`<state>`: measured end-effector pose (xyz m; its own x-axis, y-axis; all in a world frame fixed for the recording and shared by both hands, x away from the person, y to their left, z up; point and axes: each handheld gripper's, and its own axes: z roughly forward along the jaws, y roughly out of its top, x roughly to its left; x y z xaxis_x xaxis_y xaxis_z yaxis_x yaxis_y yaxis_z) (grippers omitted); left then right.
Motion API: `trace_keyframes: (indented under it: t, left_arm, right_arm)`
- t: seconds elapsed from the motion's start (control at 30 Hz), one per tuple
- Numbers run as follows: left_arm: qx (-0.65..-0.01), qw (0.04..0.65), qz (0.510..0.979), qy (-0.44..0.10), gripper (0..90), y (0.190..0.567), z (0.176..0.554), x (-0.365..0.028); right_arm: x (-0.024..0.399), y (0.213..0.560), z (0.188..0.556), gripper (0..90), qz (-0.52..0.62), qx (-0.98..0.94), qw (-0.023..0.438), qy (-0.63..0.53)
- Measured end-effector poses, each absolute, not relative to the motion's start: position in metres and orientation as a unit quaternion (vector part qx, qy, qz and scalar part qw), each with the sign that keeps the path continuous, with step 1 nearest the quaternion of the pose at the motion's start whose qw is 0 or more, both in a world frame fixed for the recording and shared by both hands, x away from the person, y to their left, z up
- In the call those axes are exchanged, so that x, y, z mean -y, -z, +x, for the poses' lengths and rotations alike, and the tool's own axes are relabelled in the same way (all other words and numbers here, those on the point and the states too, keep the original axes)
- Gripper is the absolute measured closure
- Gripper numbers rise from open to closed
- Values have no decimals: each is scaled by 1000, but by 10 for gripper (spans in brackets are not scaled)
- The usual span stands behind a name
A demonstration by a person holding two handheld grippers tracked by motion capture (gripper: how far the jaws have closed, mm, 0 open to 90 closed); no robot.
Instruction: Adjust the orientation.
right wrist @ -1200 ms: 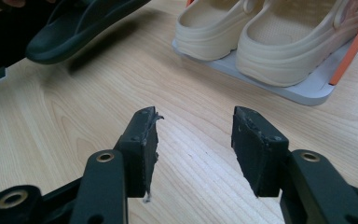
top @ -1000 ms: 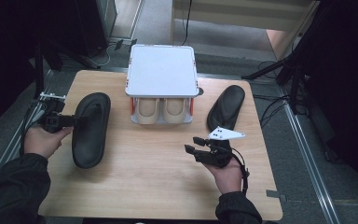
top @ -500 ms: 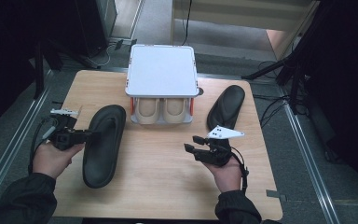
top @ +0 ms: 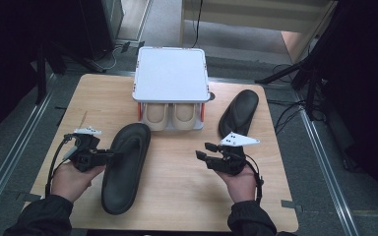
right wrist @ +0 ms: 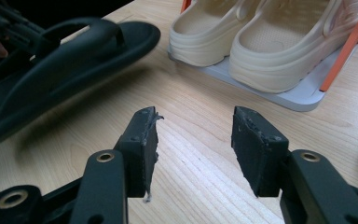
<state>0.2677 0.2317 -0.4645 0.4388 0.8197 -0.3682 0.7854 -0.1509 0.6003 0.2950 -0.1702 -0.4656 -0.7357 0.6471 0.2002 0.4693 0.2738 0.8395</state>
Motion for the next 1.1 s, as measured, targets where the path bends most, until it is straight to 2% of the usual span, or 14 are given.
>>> trace_keyframes:
  t: [0.63, 1.1]
  left_arm:
    - [-515, 378, 769, 13, 704, 488, 269, -192]
    - [-515, 361, 777, 3, 695, 508, 272, -170]
  right_arm:
    - [171, 465, 294, 513, 351, -792, 95, -491]
    - [173, 464, 294, 513, 353, -790, 99, -491]
